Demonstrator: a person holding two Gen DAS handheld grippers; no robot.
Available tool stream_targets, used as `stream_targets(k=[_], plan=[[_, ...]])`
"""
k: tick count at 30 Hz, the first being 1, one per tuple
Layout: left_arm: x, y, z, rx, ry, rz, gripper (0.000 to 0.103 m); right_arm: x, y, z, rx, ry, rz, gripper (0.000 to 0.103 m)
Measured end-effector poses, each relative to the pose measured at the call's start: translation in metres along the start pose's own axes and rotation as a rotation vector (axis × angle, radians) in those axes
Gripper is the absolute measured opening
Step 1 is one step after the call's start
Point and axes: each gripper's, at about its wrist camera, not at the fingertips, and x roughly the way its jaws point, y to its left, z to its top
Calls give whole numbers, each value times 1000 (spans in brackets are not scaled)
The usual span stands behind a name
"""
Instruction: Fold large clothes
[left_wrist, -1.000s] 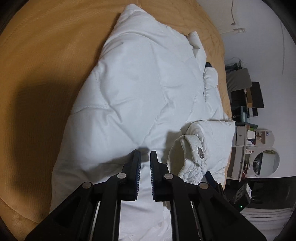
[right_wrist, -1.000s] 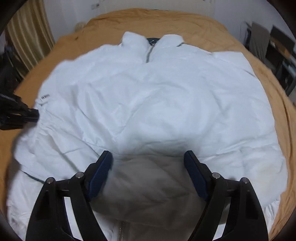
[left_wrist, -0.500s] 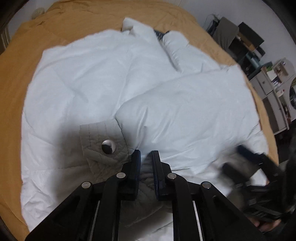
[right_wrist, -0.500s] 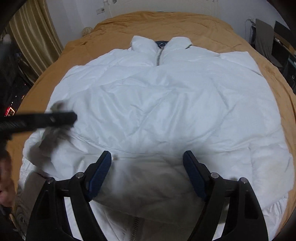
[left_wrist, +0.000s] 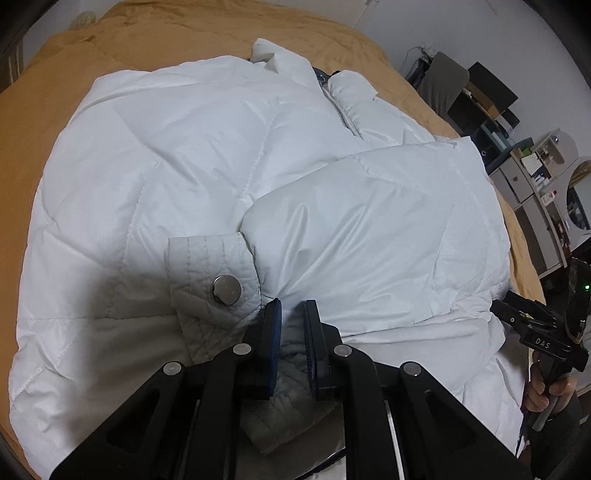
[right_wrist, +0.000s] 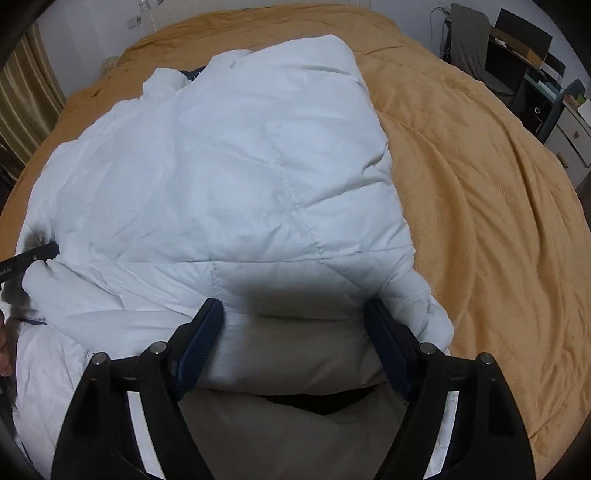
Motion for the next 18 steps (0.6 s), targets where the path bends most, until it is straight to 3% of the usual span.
stream_targets(k=[2,4,6,13,15,18], plan=[[-2,7,-2,-13,3,-1,12,-26,-1,13,-13,-63,-20,67],[-3,2,-4,16,-1,22,12,-43,-2,41,4,-125,-4,66],[-5,-3,-7,39,-6,46,12,-38,3,73,26,-107,18,67],[-7,3,-6,26,6,13,12,68,15,168,83,68,-91,67],[-9,6,-10,31,5,-6,12,89,6,184,168,95,-87,74],[-11,12,-12,14,5,-33,12,104,-9,201,252,84,-104,77]])
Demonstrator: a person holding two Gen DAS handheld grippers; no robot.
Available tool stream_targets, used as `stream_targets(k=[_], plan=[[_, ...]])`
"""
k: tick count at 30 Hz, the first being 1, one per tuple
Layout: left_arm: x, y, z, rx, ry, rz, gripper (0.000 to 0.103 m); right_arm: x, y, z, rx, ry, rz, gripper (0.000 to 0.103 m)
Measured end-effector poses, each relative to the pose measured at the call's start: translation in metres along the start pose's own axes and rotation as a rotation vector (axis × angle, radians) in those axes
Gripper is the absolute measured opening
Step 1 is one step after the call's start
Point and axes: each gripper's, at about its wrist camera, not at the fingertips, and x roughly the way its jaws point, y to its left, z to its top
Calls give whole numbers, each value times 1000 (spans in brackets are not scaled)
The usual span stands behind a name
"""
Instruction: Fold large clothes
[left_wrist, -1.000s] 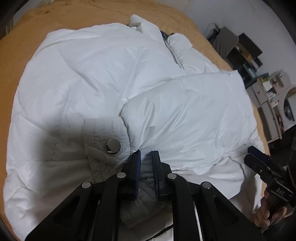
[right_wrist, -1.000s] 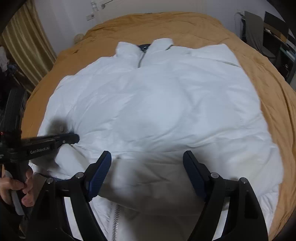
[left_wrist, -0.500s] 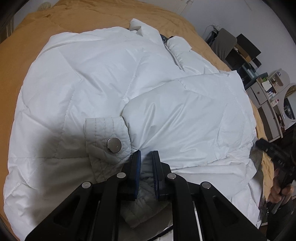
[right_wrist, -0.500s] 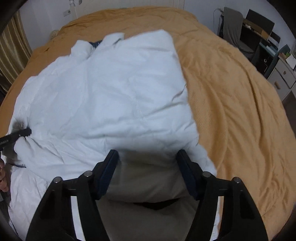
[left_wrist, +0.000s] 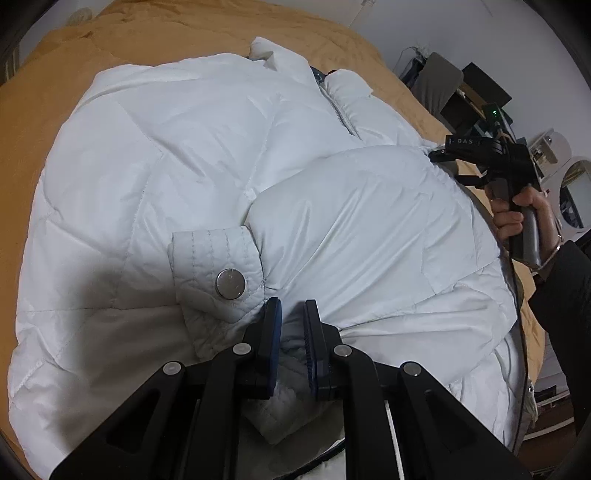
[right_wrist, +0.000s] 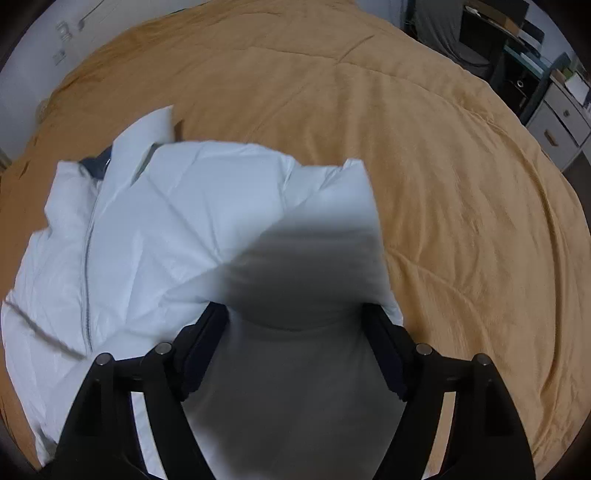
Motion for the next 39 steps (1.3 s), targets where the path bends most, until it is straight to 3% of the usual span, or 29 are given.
stream_targets(k=[4,6,9,13,18,23,27,29,32,34,37,39], plan=[[-1,0,-3,7,1,9,12,-8,1,7,15,-23,-67,76],[-2,1,-4,3,-3,10,11,-34,6,-4,-33,-73,-50,66],[-3,-4,-5,5,-10,34,12,-89,9,-51,-153,-158,63,66],[-3,-13,-8,21,-23,83,12,-113,2,-124,-291,-123,111,66],[-5,-12,-9,5,-30,76,12,-77,-24,-190,-381,-25,-35,68],[-6,-12,-11,9,-38,81,12,-79,-55,-200,-283,-44,27,68],[-22,-12,-15,0,-42,71,12,-70,-43,-203,-278,-44,-39,69],[-42,-11,-22,6,-66,151,13,-69,-40,-204,-285,-49,-63,70],[-61,-3,-38,45,-102,199,16,-69,-43,-207,-269,-63,-53,70],[-51,8,-47,43,-62,275,14,-69,-42,-208,-276,-71,-65,70],[-47,26,-51,-35,-49,210,13,-71,-40,-209,-274,-70,-80,70],[-62,29,-48,-76,-36,173,13,-95,-47,-215,-203,-87,-17,71]])
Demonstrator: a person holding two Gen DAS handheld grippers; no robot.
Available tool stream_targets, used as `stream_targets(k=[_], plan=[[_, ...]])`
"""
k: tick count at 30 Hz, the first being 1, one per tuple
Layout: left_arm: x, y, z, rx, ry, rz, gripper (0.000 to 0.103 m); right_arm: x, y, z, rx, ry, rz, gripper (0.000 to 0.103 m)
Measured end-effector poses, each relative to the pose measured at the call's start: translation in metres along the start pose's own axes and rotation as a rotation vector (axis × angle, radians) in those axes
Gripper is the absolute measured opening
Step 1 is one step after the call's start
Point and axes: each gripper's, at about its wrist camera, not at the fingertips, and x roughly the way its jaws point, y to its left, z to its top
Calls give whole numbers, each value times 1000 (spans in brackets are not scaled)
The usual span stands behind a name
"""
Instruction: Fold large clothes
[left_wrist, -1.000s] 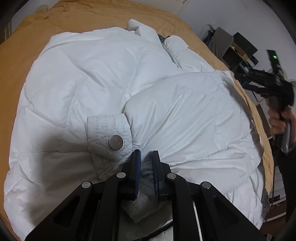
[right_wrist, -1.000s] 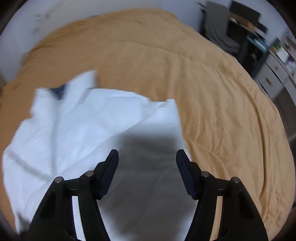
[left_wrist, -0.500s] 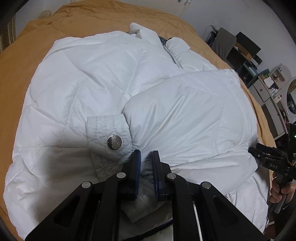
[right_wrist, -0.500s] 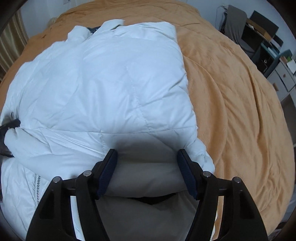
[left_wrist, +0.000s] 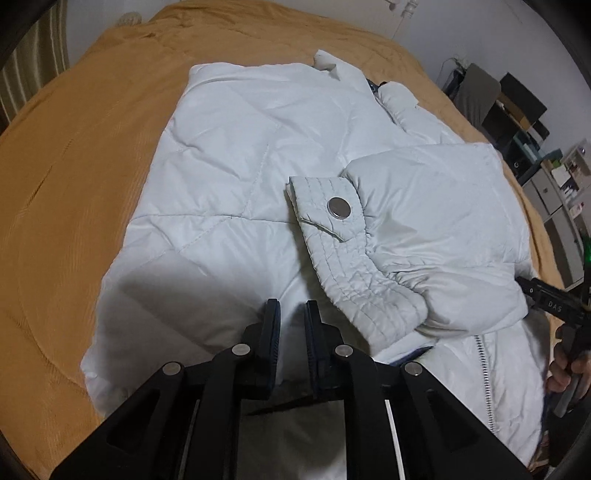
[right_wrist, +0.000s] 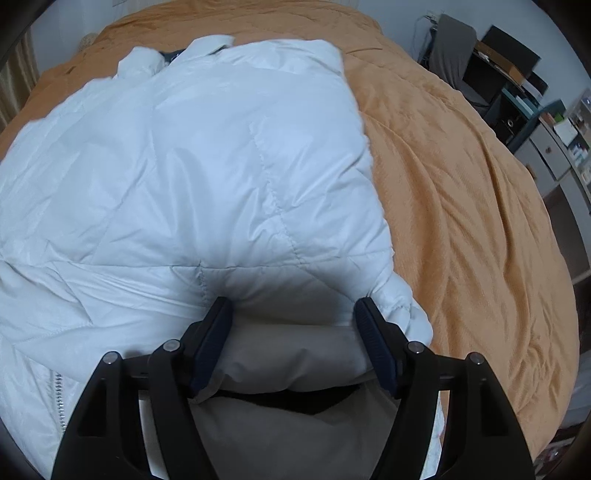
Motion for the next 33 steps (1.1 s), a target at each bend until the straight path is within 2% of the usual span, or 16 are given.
stream_targets(k=[2,3,5,7,9,12,16,18,19,21,22,24,27,30,33], plan=[[-23,7,-4,-12,-13,-45,13,-33,-16,-8,49,-49,110,75],[-35,14,-9,-13,-22,-71,13,-46,-23,-12,46,-65,132,88],[-55,34,-23,-36,-17,-103,13,-65,-42,-25,38,-85,99,103],[-62,61,-41,-98,17,-143,14,-72,-63,-40,44,-71,84,103],[-64,84,-59,-160,57,-189,14,-66,-86,-57,53,-15,121,103],[-65,106,-79,-247,49,-297,14,-42,-109,-79,121,82,207,103],[-57,108,-71,-277,57,-335,15,-9,-106,-85,199,153,382,103],[-52,114,-62,-314,65,-351,17,0,-97,-79,189,168,405,103],[-53,116,-58,-333,53,-361,25,2,-91,-76,173,171,407,103],[-57,120,-52,-353,31,-358,64,5,-79,-70,124,179,381,103],[-63,122,-50,-353,20,-325,103,5,-73,-69,105,181,368,103],[-69,121,-52,-328,-6,-287,103,4,-69,-69,88,179,356,103],[-60,129,-59,-353,51,-305,103,5,-71,-69,113,172,378,103],[-39,130,-61,-383,93,-385,103,4,-76,-72,118,174,390,103],[-18,112,-50,-346,111,-482,103,5,-70,-67,93,182,403,103]])
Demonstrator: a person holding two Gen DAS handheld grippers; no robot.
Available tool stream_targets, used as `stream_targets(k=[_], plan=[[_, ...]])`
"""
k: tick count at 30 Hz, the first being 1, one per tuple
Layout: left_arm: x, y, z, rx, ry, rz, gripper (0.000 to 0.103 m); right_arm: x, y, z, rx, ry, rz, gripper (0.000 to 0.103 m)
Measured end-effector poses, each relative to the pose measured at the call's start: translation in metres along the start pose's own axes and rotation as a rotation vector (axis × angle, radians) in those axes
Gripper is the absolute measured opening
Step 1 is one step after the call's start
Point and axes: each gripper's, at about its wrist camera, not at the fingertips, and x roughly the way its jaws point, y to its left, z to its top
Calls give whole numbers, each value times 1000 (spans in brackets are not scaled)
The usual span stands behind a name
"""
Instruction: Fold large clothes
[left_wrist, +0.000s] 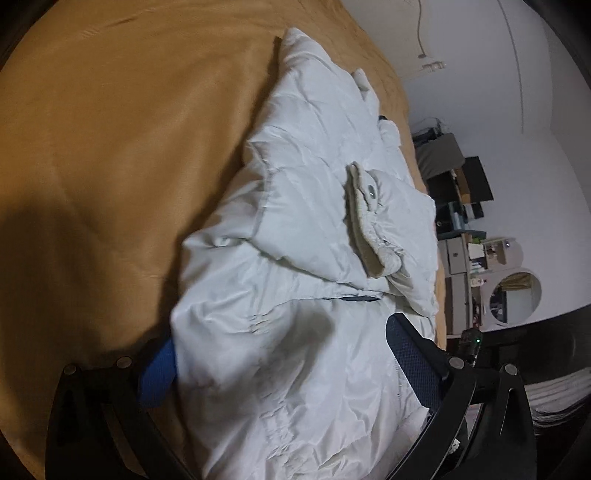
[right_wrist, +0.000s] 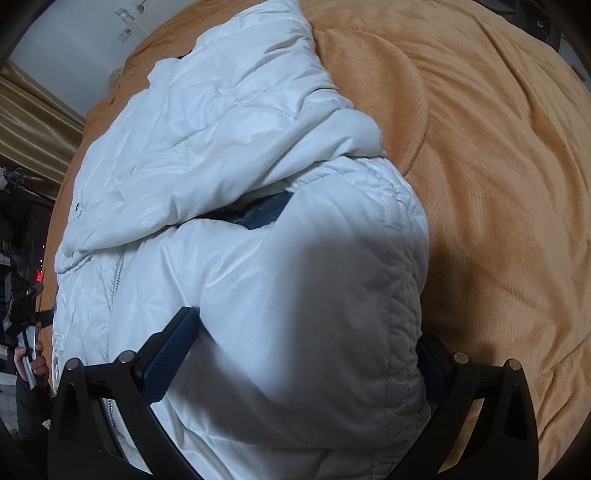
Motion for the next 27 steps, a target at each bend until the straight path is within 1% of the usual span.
stream_targets(k=[1,3,5,7,8,9,10,12,13,14,16,18,20,21,22,23,24,25,27], plan=[[10,-3,3,13,16,-8,103,2,3,3,-9,6,15,103],[25,-6,4,32,47,40,103,9,8,10,-20,21,25,103],[28,-11,-1,55,31,70,103,10,9,8,-30,34,30,103],[28,-15,-9,99,37,86,102,2,10,5,-54,19,31,85],[29,-17,-15,114,36,112,102,-2,8,2,-55,23,47,62],[30,-19,-19,137,40,138,101,-6,5,0,-40,26,74,43],[31,-26,-26,175,50,182,100,-11,2,-2,-18,21,106,38],[31,-36,-40,233,68,265,95,-21,-1,-5,-1,13,135,27],[28,-38,-46,235,66,293,88,-27,0,-6,-3,8,143,25],[24,-38,-52,222,63,291,81,-33,2,-7,-4,5,155,23],[12,-35,-62,163,66,229,73,-46,4,-9,-2,-2,182,21],[4,-28,-72,115,81,174,73,-53,8,-11,-10,0,191,21],[3,-23,-83,92,94,161,74,-48,12,-15,-26,28,171,21],[4,-21,-89,91,103,161,74,-42,13,-18,-29,43,154,26],[5,-21,-94,100,108,163,76,-36,12,-21,-31,60,117,28],[5,-23,-99,119,101,168,76,-32,11,-22,-30,69,91,37],[3,-25,-99,135,90,173,76,-29,10,-26,-31,72,85,46],[1,-27,-101,142,82,178,76,-29,9,-29,-34,77,88,50],[0,-28,-103,131,83,171,76,-33,10,-37,-56,89,88,64]])
